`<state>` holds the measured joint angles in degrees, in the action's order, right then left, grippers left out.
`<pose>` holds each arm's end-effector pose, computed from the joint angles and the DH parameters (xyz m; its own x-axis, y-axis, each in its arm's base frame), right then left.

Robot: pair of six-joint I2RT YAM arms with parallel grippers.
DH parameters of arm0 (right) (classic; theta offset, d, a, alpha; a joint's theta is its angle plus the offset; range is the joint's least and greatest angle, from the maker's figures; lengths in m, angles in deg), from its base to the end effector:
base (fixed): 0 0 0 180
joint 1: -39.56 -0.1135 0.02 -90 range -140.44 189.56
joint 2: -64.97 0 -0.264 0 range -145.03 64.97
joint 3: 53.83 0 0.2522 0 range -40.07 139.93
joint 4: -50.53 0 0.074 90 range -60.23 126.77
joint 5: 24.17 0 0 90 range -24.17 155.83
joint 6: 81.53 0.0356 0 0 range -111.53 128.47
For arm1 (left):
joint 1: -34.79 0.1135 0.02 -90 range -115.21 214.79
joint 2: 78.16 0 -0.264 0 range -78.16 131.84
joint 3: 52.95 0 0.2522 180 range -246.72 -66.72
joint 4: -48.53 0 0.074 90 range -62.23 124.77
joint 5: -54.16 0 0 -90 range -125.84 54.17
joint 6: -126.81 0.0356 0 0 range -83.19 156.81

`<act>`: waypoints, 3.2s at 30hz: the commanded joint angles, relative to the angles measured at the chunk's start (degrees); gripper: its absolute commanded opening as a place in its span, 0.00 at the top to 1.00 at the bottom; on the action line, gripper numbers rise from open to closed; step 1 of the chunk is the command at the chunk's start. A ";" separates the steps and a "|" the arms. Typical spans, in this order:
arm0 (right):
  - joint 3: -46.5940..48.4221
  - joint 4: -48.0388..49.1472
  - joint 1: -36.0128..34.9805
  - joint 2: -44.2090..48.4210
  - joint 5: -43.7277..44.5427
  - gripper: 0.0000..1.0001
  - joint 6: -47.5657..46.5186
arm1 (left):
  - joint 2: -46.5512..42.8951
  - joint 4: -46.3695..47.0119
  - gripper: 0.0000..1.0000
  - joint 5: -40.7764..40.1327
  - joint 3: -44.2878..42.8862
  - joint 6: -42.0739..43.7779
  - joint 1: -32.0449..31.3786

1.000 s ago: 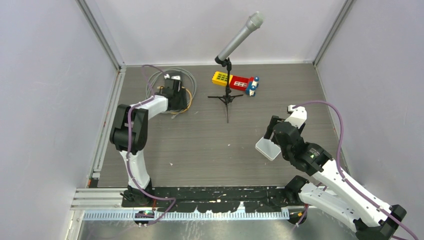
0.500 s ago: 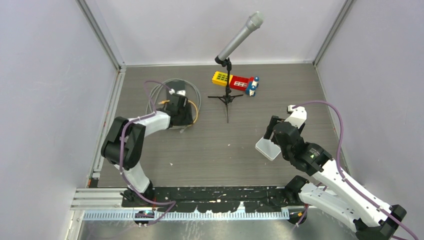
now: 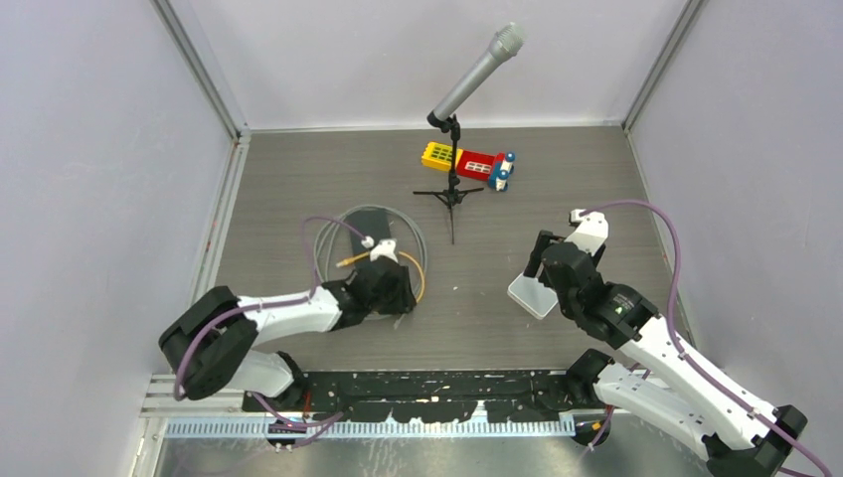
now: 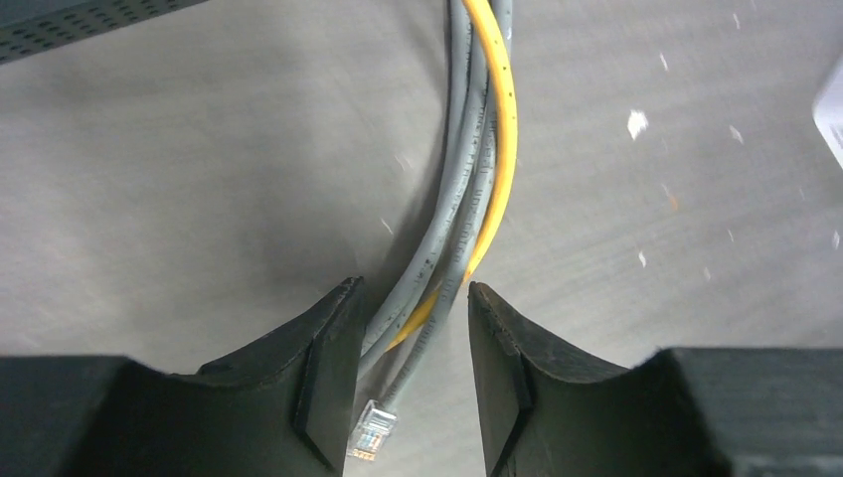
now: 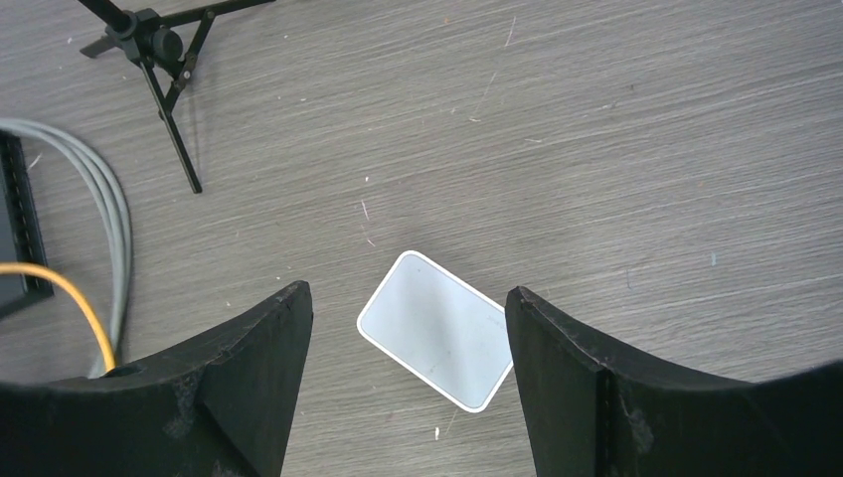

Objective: Insert the plug into the switch port
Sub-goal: Move the switch port to the center of the board, then pick up the connector from the center of the board.

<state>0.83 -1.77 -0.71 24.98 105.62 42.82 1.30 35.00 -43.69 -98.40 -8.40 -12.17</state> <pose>0.1231 0.0744 0.2851 -0.4467 0.1898 -0.8743 0.1721 0.9772 0.1243 0.1773 -0.1827 0.1514 -0.8239 -0.1478 -0.5471 0.1084 0.9065 -0.4081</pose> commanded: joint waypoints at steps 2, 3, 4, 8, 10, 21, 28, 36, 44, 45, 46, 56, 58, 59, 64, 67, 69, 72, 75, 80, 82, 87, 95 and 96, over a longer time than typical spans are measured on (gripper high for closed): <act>0.43 1.98 0.07 -0.88 1.25 0.25 0.15 | -3.28 -12.44 0.54 -4.70 2.83 -11.09 -12.57; 0.41 1.97 0.05 -0.88 1.30 0.25 0.19 | -3.68 -13.56 0.54 -5.99 1.83 -11.84 -14.68; 0.40 1.97 0.04 -0.89 1.34 0.25 0.19 | -3.84 -14.80 0.53 -7.12 0.67 -12.16 -16.52; 0.36 1.77 0.06 -0.23 1.26 0.25 0.26 | -5.27 -21.30 0.46 -10.64 -3.92 -12.51 -20.55; 0.31 1.74 0.02 0.40 1.23 0.25 0.32 | -8.10 -24.08 0.40 -12.28 -5.06 -12.50 -20.76; 0.18 1.67 0.03 0.79 0.66 0.25 0.30 | -23.12 -41.84 0.09 -27.14 -14.33 -6.64 -18.23; -0.06 1.55 0.08 1.59 -0.27 0.25 0.33 | -20.01 -39.76 0.00 -21.90 -16.81 0.07 -4.59; -2.69 11.20 -1.13 -3.84 -23.23 0.36 -1.99 | -24.05 -42.27 0.00 -20.63 -16.63 2.14 -0.11; 1.19 27.81 -20.80 -26.25 -19.36 0.40 -0.09 | -26.13 -46.42 0.00 -19.10 -17.70 4.47 1.69; 1.98 30.39 -22.05 -29.00 -19.76 0.41 -0.19 | -26.34 -46.33 0.00 -18.70 -17.23 4.37 1.77; 2.74 31.94 -22.96 -31.35 -20.03 0.42 -0.45 | -26.62 -46.20 0.00 -18.29 -16.66 4.16 1.78; 7.48 37.65 -24.15 -43.68 -23.13 0.54 -8.24 | -29.26 -45.90 0.00 -15.63 -13.24 4.05 1.95; 8.42 37.58 -24.15 -45.39 -24.15 0.54 -10.71 | -29.40 -45.87 0.00 -15.47 -13.08 4.37 1.95; 9.19 37.15 -24.15 -46.08 -24.03 0.54 -12.06 | -29.43 -45.85 0.00 -15.44 -12.99 4.42 1.96; 12.41 34.53 -24.01 -49.27 -22.67 0.55 -17.21 | -30.12 -45.84 0.00 -15.26 -12.61 4.52 1.98; 13.81 33.41 -23.86 -50.75 -20.83 0.55 -19.65 | -30.68 -45.81 0.00 -15.30 -11.99 4.52 2.05; 14.18 32.95 -23.33 -51.24 -20.84 0.55 -20.89 | -31.13 -46.05 0.00 -15.40 -11.60 4.52 2.08; 14.32 32.60 -21.77 -52.17 -22.06 0.55 -22.24 | -31.66 -46.10 0.00 -15.37 -10.75 4.43 2.30; 14.51 32.40 -19.77 -53.45 -25.50 0.55 -23.15 | -31.97 -46.17 0.00 -15.34 -10.10 4.34 2.48; 15.62 32.75 -17.87 -56.61 -31.22 0.55 -24.23 | -33.61 -46.26 0.00 -15.95 -8.82 3.60 2.57; 16.72 32.48 -17.74 -58.33 -32.59 0.55 -24.38 | -34.49 -45.77 0.00 -15.76 -8.39 3.15 2.57; 18.32 30.91 -17.78 -61.62 -31.54 0.73 -23.40 | -34.30 -44.37 0.00 -15.56 -7.37 2.59 2.62; 15.91 25.56 -17.87 -51.91 -25.84 0.99 -20.09 | -31.46 -42.10 0.00 -16.38 -6.85 3.20 2.88; 15.38 24.65 -17.91 -50.16 -25.73 0.99 -19.99 | -31.40 -41.60 0.00 -16.80 -6.68 3.12 3.12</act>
<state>16.46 26.23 -18.44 -33.77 76.79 20.94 -30.41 -10.05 -58.77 -105.26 -4.97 -9.70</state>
